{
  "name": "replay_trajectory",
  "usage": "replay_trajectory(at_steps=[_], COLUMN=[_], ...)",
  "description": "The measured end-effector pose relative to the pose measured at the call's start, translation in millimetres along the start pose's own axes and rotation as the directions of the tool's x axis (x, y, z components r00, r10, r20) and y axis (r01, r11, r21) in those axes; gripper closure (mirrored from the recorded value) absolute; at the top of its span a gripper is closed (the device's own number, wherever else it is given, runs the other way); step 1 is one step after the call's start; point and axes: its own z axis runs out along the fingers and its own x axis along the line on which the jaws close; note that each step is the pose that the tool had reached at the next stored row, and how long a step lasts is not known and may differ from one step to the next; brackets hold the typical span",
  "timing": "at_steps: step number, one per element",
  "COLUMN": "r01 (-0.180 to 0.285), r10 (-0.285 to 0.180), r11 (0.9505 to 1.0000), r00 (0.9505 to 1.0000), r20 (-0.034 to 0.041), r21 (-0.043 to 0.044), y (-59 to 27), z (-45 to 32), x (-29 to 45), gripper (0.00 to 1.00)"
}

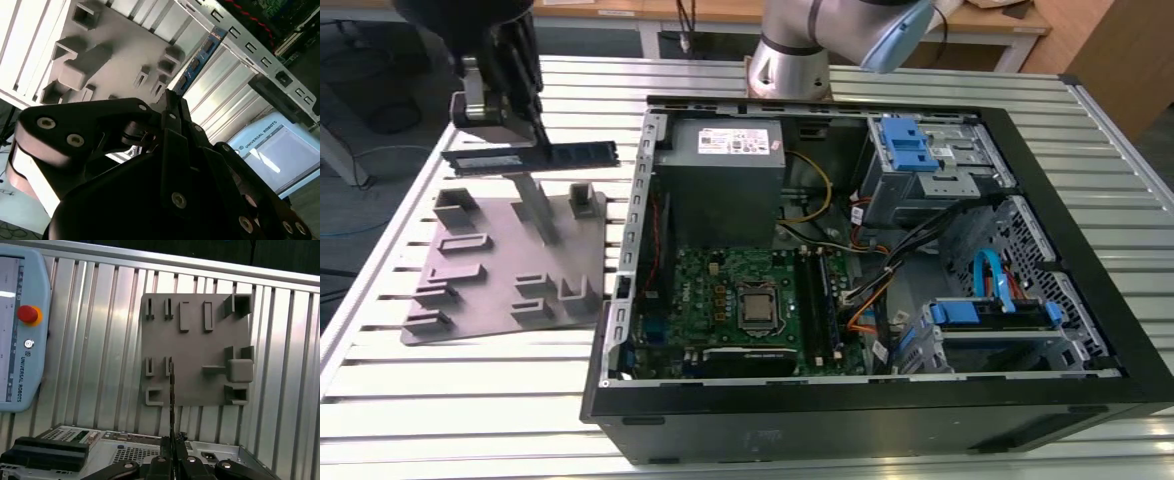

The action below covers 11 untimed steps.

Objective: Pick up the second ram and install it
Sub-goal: 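Pick up the second ram and move it above second insertion slot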

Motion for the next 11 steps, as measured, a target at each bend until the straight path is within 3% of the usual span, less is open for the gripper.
replay_trajectory(at_steps=[11], r01=[0.000], r10=[0.000], r11=[1.0000], r00=[1.0000], r20=[0.0000], r21=[-0.0007], y=[-33.2], z=[-0.8], x=[3.6], gripper=[0.86])
